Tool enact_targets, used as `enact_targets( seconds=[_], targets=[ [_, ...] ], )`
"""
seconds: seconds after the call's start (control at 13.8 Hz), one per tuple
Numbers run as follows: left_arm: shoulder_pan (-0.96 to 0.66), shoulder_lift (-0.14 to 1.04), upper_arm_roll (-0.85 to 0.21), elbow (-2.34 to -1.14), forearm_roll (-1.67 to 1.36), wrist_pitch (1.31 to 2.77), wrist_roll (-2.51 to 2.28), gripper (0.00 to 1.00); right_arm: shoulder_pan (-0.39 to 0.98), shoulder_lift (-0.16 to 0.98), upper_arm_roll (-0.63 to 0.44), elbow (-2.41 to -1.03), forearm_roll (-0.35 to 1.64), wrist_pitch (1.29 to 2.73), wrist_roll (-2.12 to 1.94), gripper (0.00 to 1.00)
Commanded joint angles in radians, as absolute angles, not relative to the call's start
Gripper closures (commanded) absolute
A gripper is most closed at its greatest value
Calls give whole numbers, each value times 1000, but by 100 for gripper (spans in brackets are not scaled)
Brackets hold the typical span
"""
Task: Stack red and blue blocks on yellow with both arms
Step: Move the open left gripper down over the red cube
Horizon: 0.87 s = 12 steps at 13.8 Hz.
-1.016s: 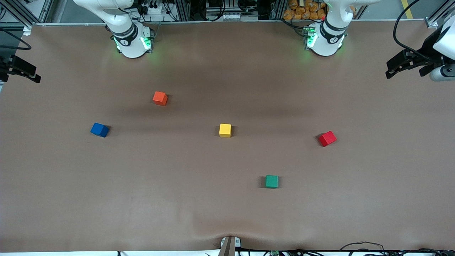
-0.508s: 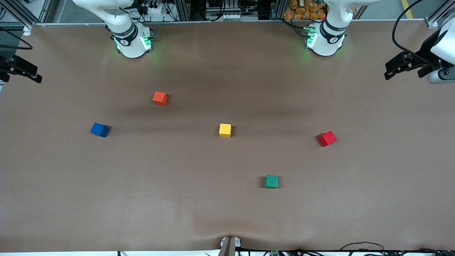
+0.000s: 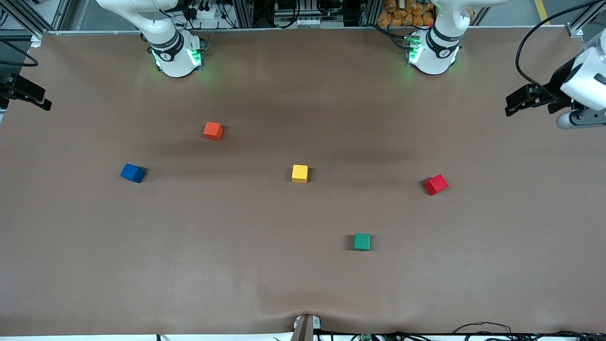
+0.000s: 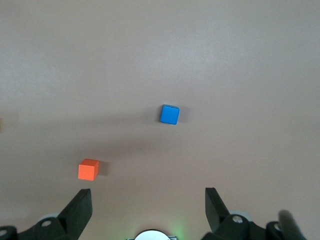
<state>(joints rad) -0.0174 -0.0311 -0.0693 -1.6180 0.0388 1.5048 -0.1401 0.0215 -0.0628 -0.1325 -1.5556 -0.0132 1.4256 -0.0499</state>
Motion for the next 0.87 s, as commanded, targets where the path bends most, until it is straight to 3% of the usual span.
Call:
enact_targets(
  seconds=[0.0, 0.8],
  targets=[
    [-28, -37, -64, -1669, 52, 1557, -149, 0, 15, -84, -132, -1572, 0, 1430, -54, 0],
    [-37, -35, -84, -1925, 52, 1805, -152, 0, 21, -84, -133, -1572, 0, 1430, -54, 0]
  ],
)
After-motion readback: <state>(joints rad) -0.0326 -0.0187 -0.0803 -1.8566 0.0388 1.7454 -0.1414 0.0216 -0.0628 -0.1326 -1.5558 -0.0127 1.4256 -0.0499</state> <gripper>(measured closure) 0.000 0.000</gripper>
